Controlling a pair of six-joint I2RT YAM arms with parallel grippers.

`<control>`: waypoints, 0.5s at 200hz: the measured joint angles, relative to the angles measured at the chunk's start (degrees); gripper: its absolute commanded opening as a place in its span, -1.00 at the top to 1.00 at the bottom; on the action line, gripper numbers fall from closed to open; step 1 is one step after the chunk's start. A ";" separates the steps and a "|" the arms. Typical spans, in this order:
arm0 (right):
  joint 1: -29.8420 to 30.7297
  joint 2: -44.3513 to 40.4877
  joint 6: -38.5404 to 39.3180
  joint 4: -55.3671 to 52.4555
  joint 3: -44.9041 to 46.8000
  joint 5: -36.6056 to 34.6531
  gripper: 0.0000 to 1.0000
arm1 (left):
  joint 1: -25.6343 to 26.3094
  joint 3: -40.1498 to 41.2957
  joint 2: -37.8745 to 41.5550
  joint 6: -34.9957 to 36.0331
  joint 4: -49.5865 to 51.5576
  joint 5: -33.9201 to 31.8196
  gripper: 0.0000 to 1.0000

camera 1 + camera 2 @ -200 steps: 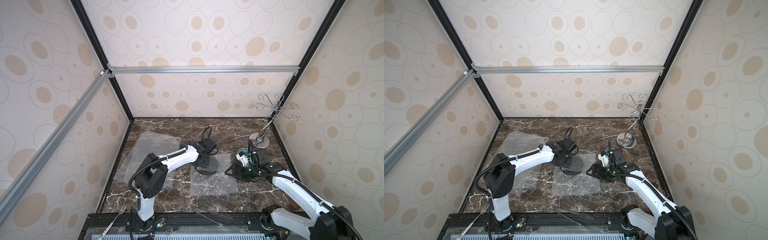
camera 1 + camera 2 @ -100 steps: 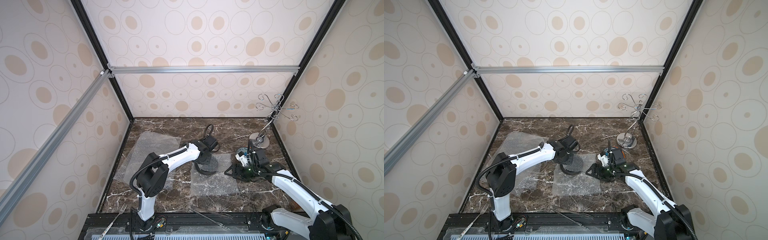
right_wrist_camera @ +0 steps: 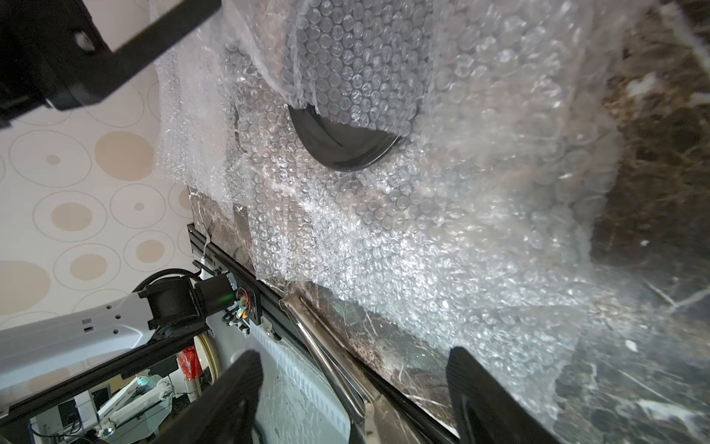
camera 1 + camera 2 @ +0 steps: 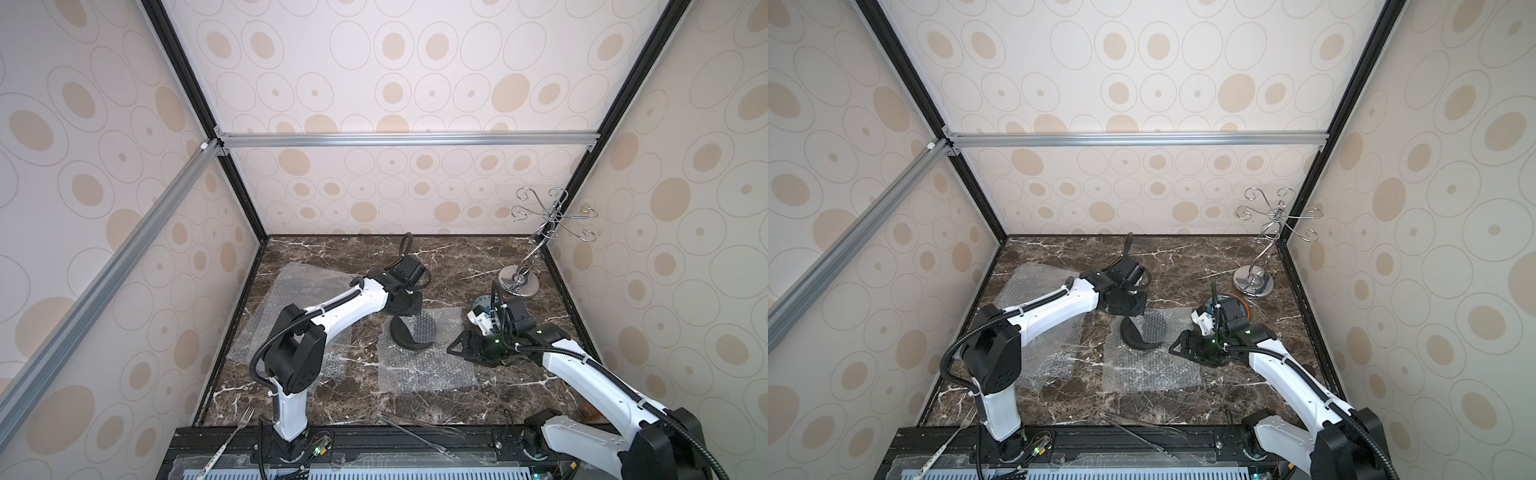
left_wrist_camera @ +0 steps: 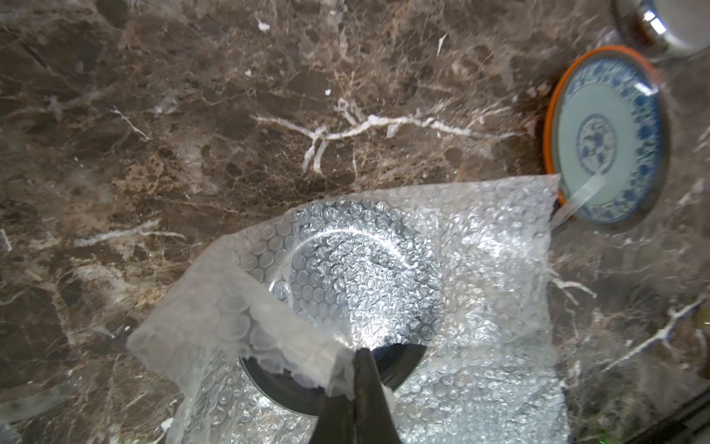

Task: Unpack dinner plates from bubble wrap
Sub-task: Unwrap the bubble wrap at the center of the board.

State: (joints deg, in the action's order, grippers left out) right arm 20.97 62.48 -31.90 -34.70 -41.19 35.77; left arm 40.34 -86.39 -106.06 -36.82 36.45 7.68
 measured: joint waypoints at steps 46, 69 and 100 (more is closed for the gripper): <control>2.23 1.22 1.38 -1.66 -3.08 -2.71 -0.56 | -4.90 4.33 4.07 -2.97 -7.13 7.32 1.00; 4.20 3.17 2.38 -3.23 -4.70 -5.38 -0.55 | -6.95 7.67 5.64 -4.96 -11.19 10.60 1.00; 6.43 5.03 3.28 -4.70 -6.38 -8.87 -0.55 | -9.14 11.28 6.45 -7.56 -16.00 14.19 1.00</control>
State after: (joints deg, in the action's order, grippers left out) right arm 27.40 67.51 -28.62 -39.40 -47.57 26.89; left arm 31.20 -75.11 -99.61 -44.38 20.45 21.87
